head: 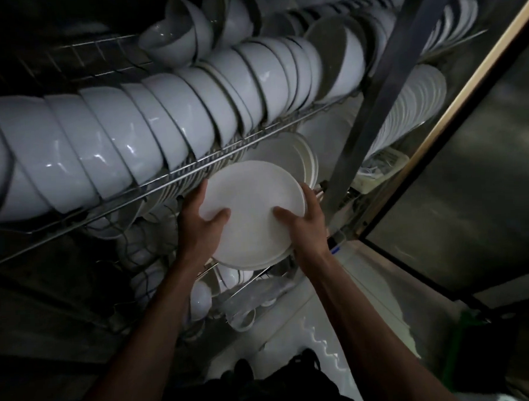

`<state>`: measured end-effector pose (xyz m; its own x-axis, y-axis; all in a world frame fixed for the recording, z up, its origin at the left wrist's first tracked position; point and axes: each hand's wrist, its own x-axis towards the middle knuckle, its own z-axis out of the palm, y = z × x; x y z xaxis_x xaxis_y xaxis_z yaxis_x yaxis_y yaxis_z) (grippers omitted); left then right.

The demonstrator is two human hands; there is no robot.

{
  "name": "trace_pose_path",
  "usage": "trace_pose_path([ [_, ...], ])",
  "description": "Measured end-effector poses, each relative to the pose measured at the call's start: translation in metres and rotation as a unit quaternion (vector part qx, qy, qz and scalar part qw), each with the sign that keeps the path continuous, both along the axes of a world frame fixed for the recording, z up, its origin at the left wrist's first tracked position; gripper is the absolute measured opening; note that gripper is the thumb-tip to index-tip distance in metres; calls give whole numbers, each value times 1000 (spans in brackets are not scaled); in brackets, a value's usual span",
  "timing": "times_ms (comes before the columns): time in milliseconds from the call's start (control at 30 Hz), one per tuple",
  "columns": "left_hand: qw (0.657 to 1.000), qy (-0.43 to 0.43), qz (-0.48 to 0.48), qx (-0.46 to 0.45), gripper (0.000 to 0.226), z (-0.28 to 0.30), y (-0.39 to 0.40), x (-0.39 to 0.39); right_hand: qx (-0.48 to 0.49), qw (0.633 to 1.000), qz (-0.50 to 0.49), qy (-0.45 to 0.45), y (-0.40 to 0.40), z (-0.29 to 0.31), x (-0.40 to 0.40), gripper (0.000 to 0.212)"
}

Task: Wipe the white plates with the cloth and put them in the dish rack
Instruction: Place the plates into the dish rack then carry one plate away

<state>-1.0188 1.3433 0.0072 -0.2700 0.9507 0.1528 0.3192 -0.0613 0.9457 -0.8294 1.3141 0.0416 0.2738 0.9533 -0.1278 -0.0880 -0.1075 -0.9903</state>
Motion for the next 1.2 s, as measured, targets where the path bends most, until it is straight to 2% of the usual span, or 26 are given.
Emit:
trace_pose_path([
  [200, 999, -16, 30, -15, 76, -4, 2, -8, -5, 998, 54, -32, 21, -1, -4, 62],
  [467, 997, 23, 72, -29, 77, -18, 6, 4, 4, 997, 70, 11, 42, -7, 2, 64],
  [533, 994, 62, 82, -36, 75, -18, 8, 11, 12, 997, 72, 12, 49, -7, 5, 64],
  [633, 976, 174, 103, -80, 71, -15, 11, 30, 10, 997, 73, 17, 57, -5, 9, 66],
  [700, 956, 251, 122, -87, 56, -11, 13, 47, 16, 997, 67, 20, 62, -3, 13, 65],
  [800, 929, 337, 145, -44, 36, -5, 13, 65, 34, 997, 67, 9, 69, -3, 17, 64],
  [933, 954, 277, 112, -14, 34, -7, 12, 83, 66, 995, 69, -24, 80, -1, 22, 66],
  [1067, 965, 247, 59, -69, 52, -17, 14, 98, 132, 983, 93, -92, 86, 4, 25, 68],
  [1200, 965, 240, 10, -103, 57, -22, 24, 104, 166, 971, 99, -139, 87, 4, 27, 70],
])
